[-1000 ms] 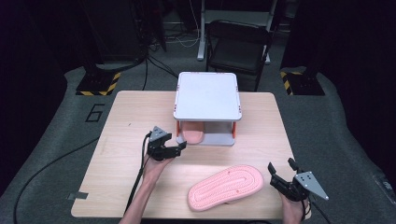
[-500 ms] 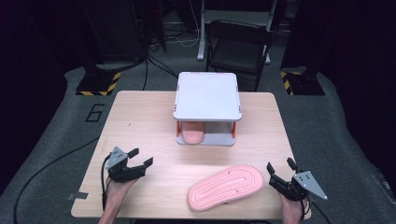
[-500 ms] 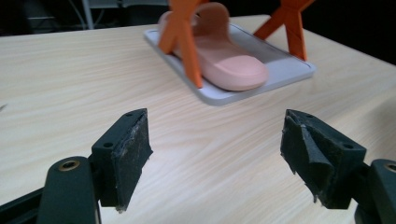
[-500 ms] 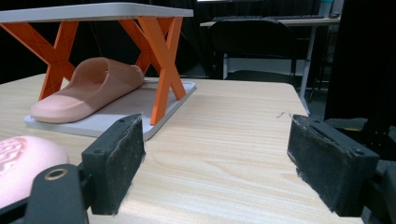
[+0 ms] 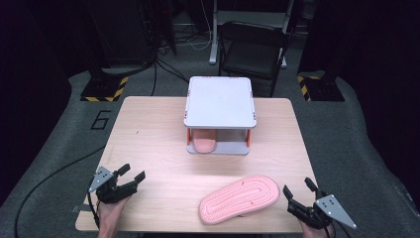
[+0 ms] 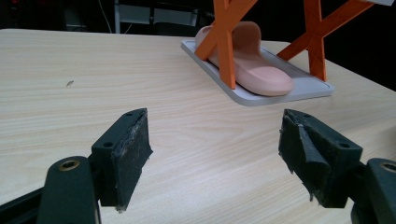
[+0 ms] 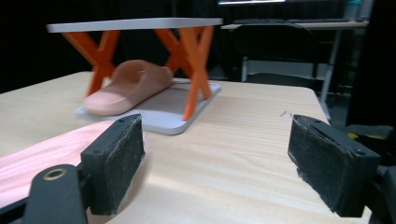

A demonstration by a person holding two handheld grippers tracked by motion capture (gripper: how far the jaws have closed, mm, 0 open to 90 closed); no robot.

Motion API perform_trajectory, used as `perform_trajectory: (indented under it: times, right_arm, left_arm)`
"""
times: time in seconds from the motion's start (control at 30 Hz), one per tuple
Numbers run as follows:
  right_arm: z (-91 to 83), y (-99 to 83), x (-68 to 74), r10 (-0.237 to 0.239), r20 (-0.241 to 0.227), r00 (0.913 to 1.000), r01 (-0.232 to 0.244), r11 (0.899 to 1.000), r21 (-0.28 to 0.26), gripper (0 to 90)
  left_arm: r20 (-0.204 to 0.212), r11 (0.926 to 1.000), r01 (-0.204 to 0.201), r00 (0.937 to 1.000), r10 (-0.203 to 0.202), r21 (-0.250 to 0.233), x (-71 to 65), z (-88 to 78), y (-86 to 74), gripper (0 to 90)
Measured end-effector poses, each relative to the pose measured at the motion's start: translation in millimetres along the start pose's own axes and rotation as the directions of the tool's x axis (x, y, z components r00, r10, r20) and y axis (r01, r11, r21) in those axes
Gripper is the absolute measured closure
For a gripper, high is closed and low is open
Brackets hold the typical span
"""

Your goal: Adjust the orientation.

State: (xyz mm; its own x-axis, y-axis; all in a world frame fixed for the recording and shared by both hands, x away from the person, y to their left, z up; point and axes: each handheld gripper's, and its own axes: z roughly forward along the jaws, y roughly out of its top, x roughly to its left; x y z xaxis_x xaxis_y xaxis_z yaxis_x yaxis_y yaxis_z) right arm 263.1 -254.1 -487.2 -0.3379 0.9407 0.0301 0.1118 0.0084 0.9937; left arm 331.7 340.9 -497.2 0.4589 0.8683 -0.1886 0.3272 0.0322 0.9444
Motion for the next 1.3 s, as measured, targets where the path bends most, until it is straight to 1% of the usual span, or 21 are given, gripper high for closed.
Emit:
perform_trajectory:
  times: [0.03,0.17,0.23,0.33,0.4,0.53,0.6,0.63,0.73,0.77,0.8,0.83,0.87,0.9,1.03,1.07,1.1,1.17,1.23,1.27,1.3]
  right_arm:
    - [-13.0,3.1,5.9,-0.009,-0.02,0.9998,0.009,1.0,0.007,18.0]
    - [-31.3,1.5,18.3,-0.018,-0.064,0.9978,0.02,0.999,0.036,17.7]
    - [-36.5,-2.9,25.7,-0.015,-0.073,0.9972,0.019,0.998,0.054,17.3]
    - [-36.9,-7.4,32.6,-0.048,-0.079,0.9957,0.056,0.994,0.093,17.3]
    - [-31.9,-12.5,41.7,-0.096,-0.081,0.9921,0.106,0.985,0.137,17.3]
    - [-10.0,-13.0,54.4,-0.121,-0.109,0.9867,0.138,0.977,0.165,16.4]
    - [-6.3,-12.2,54.4,-0.12,-0.108,0.9869,0.135,0.979,0.155,16.5]
    - [5.6,-9.7,54.6,-0.099,-0.105,0.9896,0.114,0.983,0.145,16.5]
    - [22.1,-6.2,55.1,-0.077,-0.11,0.991,0.091,0.987,0.135,16.9]
    - [31.4,-5.1,55.7,-0.076,-0.114,0.9906,0.091,0.986,0.136,16.7]
    - [31.4,-5.1,55.7,-0.076,-0.114,0.9906,0.091,0.986,0.136,16.7]
    - [44.6,-3.5,56.9,-0.076,-0.127,0.9889,0.094,0.985,0.142,17.2]
    - [44.6,-3.5,56.9,-0.076,-0.127,0.9889,0.094,0.985,0.142,17.2]
    - [57.5,-2.4,59.0,-0.089,-0.131,0.9874,0.108,0.982,0.153,17.3]
    - [74.0,-2.7,66.2,-0.098,-0.147,0.9843,0.123,0.977,0.172,18.0]
    - [74.0,-2.7,66.2,-0.098,-0.147,0.9843,0.123,0.977,0.172,18.0]
    - [75.5,-1.8,68.9,-0.067,-0.16,0.9849,0.093,0.983,0.161,18.0]
    - [75.1,-1.7,70.3,-0.062,-0.162,0.9848,0.087,0.985,0.151,18.0]
    - [68.1,-4.7,79.6,-0.014,-0.18,0.9836,0.04,0.989,0.14,17.5]
    - [65.1,-7.2,84.3,-0.008,-0.189,0.9819,0.037,0.989,0.145,14.0]
    - [61.2,-9.7,88.9,-0.015,-0.178,0.9838,0.043,0.988,0.151,15.6]
  left_arm:
    - [0.005,1.0,-0.004,1.0,0.004,0.007,-1.5,0.7,-0.4,24.7]
    - [0.007,0.9999,-0.011,0.9999,0.011,0.012,-4.1,2.7,-0.3,24.6]
    - [0.0,0.9998,-0.014,0.9999,0.014,0.011,-5.3,2.8,-0.5,24.6]
    - [0.0,0.9999,-0.015,0.9999,0.015,0.007,-4.9,3.9,-0.6,24.6]
    - [-0.003,0.9999,-0.009,1.0,0.009,0.011,-4.4,3.9,-0.5,24.6]
    - [-0.017,1.0,0.001,0.9999,-0.001,-0.004,-2.3,2.2,-0.5,24.6]
    - [-0.019,1.0,0.005,0.9998,-0.005,-0.004,-1.2,1.4,-0.5,24.6]
    - [-0.026,0.9999,0.011,0.9996,-0.012,-0.013,-0.1,0.9,-0.6,24.6]
    - [-0.029,0.9997,0.023,0.9993,-0.023,-0.012,2.7,-1.0,-0.3,24.6]
    - [-0.034,0.9994,0.03,0.999,-0.03,-0.015,3.6,-1.8,-0.5,24.6]
    - [-0.034,0.9994,0.03,0.999,-0.03,-0.015,3.6,-1.8,-0.5,24.6]
    - [-0.036,0.9994,0.031,0.9989,-0.031,-0.016,4.1,-2.2,-0.7,24.6]
    - [-0.035,0.9993,0.03,0.9989,-0.031,-0.021,4.5,-2.5,-0.7,24.6]
    - [-0.041,0.9992,0.032,0.9986,-0.033,-0.025,4.8,-3.1,-0.7,24.6]
    - [-0.036,0.9989,0.045,0.9983,-0.046,-0.015,6.2,-2.7,-2.0,24.7]
    - [-0.036,0.9989,0.045,0.9983,-0.046,-0.015,6.2,-2.7,-2.0,24.7]
    - [-0.033,0.999,0.042,0.9986,-0.042,-0.013,6.4,-2.2,-1.9,24.7]
    - [-0.032,0.999,0.043,0.9986,-0.043,-0.013,5.9,-2.0,-1.9,24.7]
    - [-0.03,0.9988,0.044,0.9985,-0.045,-0.022,5.3,-1.1,-2.2,24.7]
    - [-0.03,0.9989,0.044,0.9986,-0.045,-0.018,5.4,-1.1,-2.1,24.7]
    - [-0.029,0.9989,0.044,0.9986,-0.045,-0.017,5.4,-1.0,-2.1,24.7]
